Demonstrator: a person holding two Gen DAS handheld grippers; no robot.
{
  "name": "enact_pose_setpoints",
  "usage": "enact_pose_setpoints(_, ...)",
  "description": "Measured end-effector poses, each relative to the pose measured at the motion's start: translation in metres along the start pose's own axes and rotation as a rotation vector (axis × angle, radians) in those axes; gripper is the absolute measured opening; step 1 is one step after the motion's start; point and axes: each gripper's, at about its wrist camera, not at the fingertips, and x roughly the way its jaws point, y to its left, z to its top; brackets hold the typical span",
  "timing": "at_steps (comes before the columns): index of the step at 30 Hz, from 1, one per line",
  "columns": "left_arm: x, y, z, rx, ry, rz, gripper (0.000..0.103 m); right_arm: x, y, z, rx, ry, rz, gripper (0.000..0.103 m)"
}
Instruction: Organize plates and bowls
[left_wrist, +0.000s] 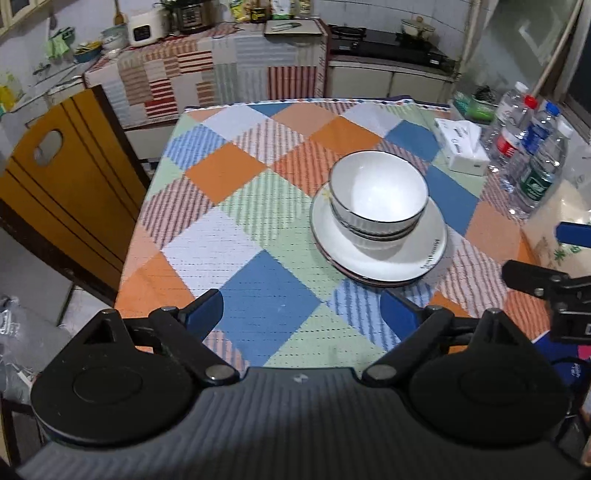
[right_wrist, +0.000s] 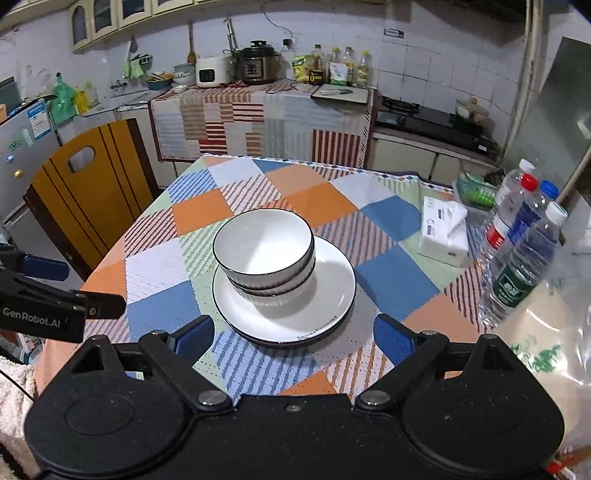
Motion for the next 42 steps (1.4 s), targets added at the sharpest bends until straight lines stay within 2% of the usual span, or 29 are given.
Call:
enact_pose_setpoints(7, 0.001, -0.001, -0.003, -0.018, 0.015, 0.028, 0.092, -0.003, 0.000, 0.001, 0.022, 0.033, -0.026, 0.095)
enact_pose_setpoints(13, 0.003, -0.003, -0.003, -0.026, 0.017, 0.041, 0.092, -0.006, 0.006, -0.002, -0.007, 0.039, -0.048, 0.095)
enact_pose_setpoints(21, -0.003, -0.003, -0.006, -0.041, 0.011, 0.062, 0.093, -0.009, 0.014, -0.004, 0.000, 0.039, -0.044, 0.095)
enact_pose_setpoints(37, -0.015, -0.004, -0.018, -0.057, -0.012, 0.110, 0.093, -0.015, 0.018, -0.013, -0.008, 0.028, -0.107, 0.095)
enact_pose_setpoints(42, -0.015, -0.005, -0.019, -0.057, -0.011, 0.117, 0.093, -0.014, 0.019, -0.016, -0.001, 0.036, -0.100, 0.095)
